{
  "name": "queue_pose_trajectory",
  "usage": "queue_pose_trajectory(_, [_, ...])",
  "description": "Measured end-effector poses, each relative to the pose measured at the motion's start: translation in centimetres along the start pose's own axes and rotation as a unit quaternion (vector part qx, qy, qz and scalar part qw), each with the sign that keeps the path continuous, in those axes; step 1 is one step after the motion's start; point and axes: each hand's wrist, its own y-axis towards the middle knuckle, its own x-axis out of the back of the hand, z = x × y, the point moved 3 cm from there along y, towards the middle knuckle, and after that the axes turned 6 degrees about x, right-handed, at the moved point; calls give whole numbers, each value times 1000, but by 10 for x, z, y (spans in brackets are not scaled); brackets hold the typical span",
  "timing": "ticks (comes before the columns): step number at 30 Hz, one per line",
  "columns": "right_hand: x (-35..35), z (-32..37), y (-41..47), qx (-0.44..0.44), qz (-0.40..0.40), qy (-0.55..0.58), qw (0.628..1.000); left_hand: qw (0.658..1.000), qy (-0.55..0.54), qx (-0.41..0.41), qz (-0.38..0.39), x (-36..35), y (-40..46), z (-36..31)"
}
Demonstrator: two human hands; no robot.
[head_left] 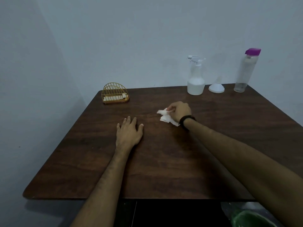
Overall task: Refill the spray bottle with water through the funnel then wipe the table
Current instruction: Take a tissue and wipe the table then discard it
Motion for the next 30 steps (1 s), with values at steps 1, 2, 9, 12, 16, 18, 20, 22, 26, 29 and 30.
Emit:
queue_pose_trajectory(1, [-4, -1, -1, 52, -6, -54, 997, 1000, -1, 0, 0, 0, 0, 0])
queue_pose_trajectory(2, [-8, -1, -3, 105, 3, -86, 991, 1000, -1, -1, -2, 0, 0, 0])
queue_pose_trajectory(9, [-13, 9, -39, 249, 92, -135, 955, 1000, -2, -4, -9, -3, 2, 0])
queue_pose_trajectory(12, [-8, 15, -61, 280, 119, -133, 943, 1000, 0, -2, -11, -3, 3, -1])
queue_pose_trajectory(16, [-5, 28, -58, 195, 201, 35, 959, 1000, 3, -2, -15, -3, 2, -2])
queue_pose_trajectory(18, [-6, 32, -40, 74, 191, 215, 955, 1000, 4, -6, -14, -3, 1, -2])
queue_pose_trajectory(20, [-10, 28, -16, 19, 103, 217, 971, 1000, 3, -9, -14, -2, 0, -1])
queue_pose_trajectory(22, [-16, 23, 3, 69, 29, 40, 996, 1000, 4, -10, -11, -2, 0, 0])
queue_pose_trajectory(26, [-39, 32, 0, 210, 51, -148, 965, 1000, 17, -13, -6, -3, 1, 0])
queue_pose_trajectory(29, [-42, 42, -30, 279, 65, -136, 948, 999, 30, -14, 3, -6, 2, 0])
queue_pose_trajectory(30, [-39, 43, -42, 297, 71, -133, 943, 999, 32, -13, 8, -7, 2, 0])
